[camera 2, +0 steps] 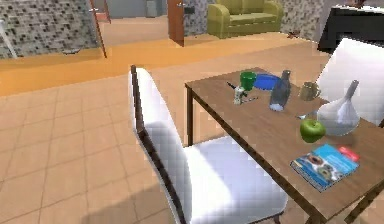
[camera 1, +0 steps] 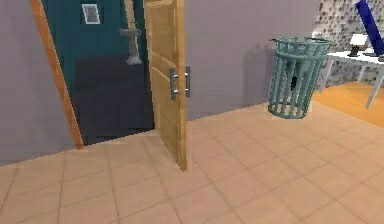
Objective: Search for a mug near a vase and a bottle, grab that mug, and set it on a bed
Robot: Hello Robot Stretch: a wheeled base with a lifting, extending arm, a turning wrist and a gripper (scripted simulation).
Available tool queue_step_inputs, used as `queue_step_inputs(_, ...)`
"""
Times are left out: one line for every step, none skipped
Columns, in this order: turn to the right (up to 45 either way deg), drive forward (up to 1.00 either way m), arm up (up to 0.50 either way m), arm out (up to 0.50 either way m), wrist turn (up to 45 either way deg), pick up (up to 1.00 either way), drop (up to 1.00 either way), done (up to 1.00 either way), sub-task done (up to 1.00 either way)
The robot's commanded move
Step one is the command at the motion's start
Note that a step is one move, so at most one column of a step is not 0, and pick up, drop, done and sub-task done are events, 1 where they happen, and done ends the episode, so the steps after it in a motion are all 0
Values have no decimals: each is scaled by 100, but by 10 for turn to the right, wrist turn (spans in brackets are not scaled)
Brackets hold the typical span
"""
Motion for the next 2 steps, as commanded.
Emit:
queue_step_inputs(0, 40, 0, 0, 0, 0, 0, 0, 0)
queue_step_inputs(450, 0, 0, 0, 0, 0, 0, 0, 0)
